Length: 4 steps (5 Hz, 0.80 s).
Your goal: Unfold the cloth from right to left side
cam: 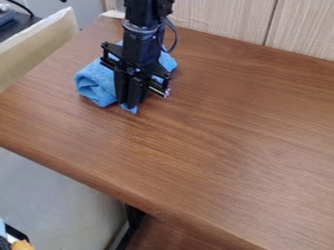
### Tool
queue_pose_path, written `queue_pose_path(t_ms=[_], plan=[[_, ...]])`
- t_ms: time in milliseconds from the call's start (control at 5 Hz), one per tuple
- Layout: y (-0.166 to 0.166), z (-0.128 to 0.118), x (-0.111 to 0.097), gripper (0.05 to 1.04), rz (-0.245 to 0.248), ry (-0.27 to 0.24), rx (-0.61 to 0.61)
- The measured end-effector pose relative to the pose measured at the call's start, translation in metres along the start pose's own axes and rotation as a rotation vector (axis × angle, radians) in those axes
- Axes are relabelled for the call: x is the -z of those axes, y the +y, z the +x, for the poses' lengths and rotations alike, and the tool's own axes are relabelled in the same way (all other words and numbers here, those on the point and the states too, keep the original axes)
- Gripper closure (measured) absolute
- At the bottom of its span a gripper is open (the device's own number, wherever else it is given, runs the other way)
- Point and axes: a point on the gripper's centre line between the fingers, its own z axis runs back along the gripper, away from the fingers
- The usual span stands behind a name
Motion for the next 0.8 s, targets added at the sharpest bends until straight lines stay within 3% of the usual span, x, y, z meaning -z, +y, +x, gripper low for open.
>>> queue_pose_path(t_ms=[200,600,800], plan=[[0.000,0.000,0.000,1.023,0.001,0.001,0.001],[-0.003,0.000,-0.003,1.030,0.006,-0.009,0.013],[0.000,-0.002,-0.020,1.030,0.007,-0.034,0.017]])
